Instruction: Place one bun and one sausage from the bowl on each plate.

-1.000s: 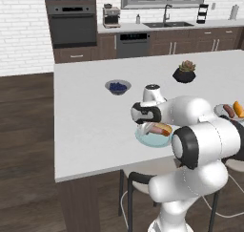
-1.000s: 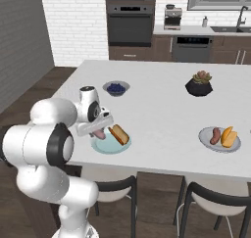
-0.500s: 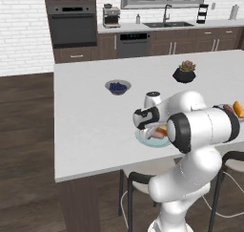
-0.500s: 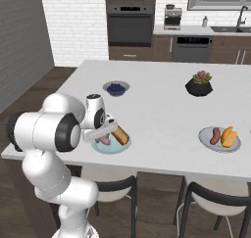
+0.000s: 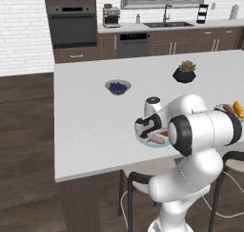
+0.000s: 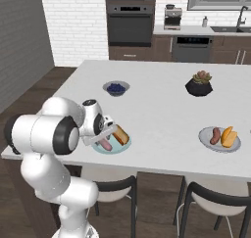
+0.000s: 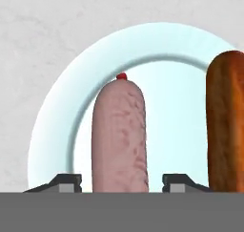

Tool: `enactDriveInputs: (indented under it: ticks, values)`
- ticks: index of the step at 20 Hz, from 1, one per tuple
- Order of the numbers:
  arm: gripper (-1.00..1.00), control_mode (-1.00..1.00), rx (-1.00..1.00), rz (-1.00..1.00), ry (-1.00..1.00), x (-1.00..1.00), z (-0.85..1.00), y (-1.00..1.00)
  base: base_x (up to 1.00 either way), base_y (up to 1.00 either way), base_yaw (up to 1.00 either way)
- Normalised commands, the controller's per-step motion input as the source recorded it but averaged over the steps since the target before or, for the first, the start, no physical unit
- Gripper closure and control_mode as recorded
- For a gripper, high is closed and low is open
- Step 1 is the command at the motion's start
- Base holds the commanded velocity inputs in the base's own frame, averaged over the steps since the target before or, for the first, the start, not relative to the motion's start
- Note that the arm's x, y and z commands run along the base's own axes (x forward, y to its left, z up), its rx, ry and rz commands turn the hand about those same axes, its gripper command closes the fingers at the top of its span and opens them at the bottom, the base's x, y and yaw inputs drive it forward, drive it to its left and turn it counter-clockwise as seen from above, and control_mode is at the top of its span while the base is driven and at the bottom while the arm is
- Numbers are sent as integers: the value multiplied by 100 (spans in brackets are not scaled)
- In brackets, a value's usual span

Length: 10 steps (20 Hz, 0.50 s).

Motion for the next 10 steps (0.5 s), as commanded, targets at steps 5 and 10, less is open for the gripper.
enactDriveInputs:
  ticks: [5,10]
  values:
    - [-100,-100,0,0,-22,-10,66,0,0,0,0]
    - [-100,-100,0,-2,-12,-61,100,0,0,0,0]
